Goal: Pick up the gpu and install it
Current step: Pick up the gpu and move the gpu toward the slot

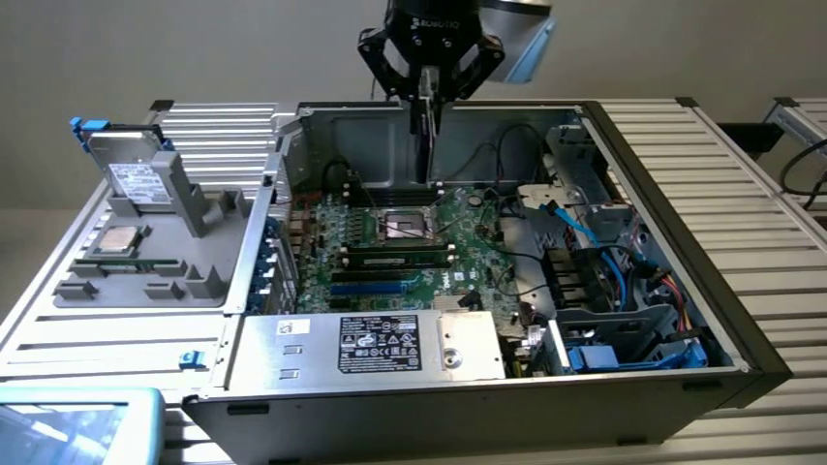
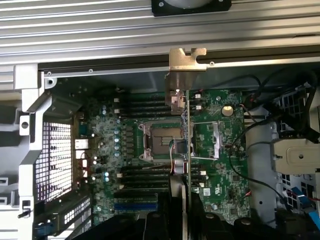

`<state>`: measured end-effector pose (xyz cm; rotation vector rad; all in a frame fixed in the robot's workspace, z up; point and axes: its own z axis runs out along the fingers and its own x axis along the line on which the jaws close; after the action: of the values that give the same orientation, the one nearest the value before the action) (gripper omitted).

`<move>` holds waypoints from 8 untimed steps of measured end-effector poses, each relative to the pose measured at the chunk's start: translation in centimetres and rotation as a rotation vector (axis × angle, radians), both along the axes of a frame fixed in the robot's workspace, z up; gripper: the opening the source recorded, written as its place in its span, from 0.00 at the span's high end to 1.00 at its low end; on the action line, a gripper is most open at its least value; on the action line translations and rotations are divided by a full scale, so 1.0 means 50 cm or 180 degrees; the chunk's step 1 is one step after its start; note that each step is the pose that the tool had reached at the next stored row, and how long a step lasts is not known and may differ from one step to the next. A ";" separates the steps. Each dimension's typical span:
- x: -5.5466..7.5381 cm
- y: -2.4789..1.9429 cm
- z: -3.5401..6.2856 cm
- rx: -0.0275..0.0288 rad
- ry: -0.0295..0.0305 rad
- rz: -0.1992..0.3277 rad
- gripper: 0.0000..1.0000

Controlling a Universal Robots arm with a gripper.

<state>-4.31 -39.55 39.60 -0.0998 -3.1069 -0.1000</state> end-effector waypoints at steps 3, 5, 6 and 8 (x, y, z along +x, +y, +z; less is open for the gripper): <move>0.018 0.0000 -0.003 -0.0006 -0.0001 0.0000 0.72; 0.028 -0.0001 -0.004 -0.0007 -0.0002 0.0000 0.72; 0.033 0.0000 -0.005 -0.0008 -0.0002 0.0000 0.72; 0.043 0.0000 -0.007 -0.0008 -0.0002 0.0000 0.72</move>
<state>-2.17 -39.55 39.26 -0.0999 -3.1078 -0.0962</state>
